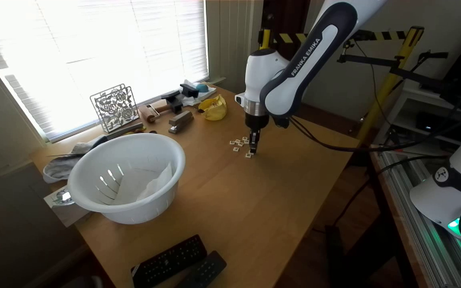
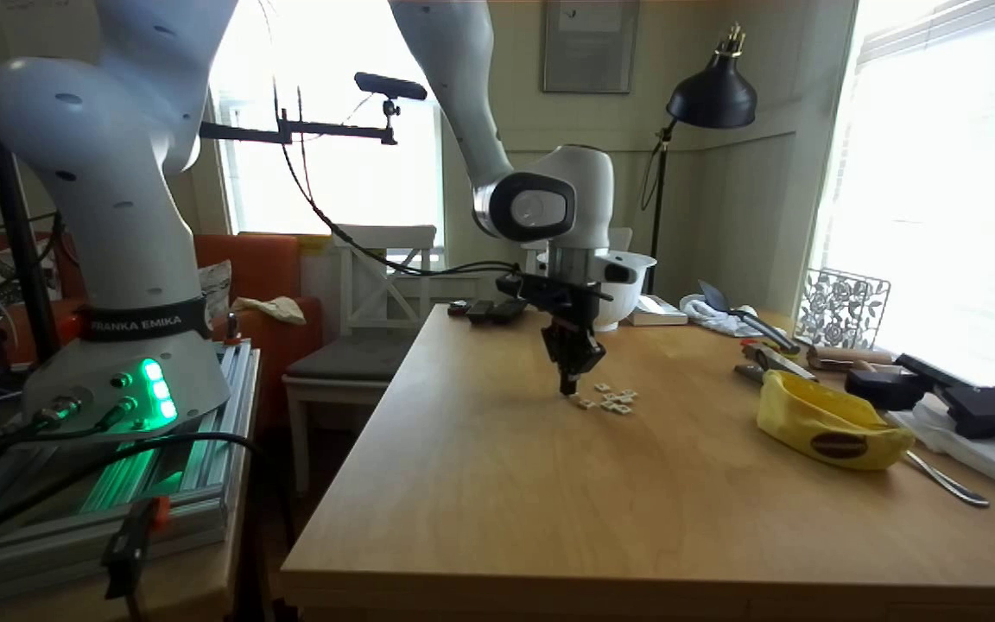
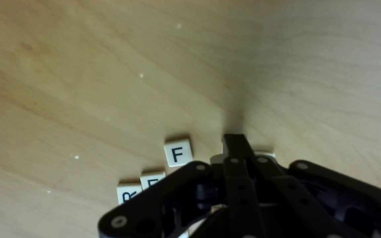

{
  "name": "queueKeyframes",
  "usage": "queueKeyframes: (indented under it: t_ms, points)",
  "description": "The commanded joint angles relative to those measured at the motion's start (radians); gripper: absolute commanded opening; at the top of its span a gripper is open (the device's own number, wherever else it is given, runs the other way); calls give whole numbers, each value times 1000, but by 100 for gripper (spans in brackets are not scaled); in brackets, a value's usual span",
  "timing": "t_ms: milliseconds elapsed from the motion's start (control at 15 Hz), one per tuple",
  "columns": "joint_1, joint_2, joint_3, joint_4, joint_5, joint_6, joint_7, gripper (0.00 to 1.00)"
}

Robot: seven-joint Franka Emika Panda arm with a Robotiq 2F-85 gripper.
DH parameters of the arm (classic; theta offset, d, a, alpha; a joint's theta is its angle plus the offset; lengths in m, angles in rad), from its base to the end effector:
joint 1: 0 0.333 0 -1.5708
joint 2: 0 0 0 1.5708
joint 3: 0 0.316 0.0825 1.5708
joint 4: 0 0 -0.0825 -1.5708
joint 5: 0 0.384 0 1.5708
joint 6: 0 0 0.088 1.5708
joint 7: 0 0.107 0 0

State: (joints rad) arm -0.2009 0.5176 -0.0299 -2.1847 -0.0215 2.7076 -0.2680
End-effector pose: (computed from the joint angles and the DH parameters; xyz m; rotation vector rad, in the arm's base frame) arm 0.5400 -0.1267 0.1479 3.1157 0.0945 -0.0010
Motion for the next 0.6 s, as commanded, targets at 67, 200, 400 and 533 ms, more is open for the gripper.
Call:
queueKeyframes:
  t_ms: [67,200,400,533]
  points:
    - [-12,42,13,24,7,23,-12,0]
    - [-10,45,12,28,6,25,-9,0]
    - [-10,48,13,30,6,27,-9,0]
    - [-9,50,13,33,6,28,-7,0]
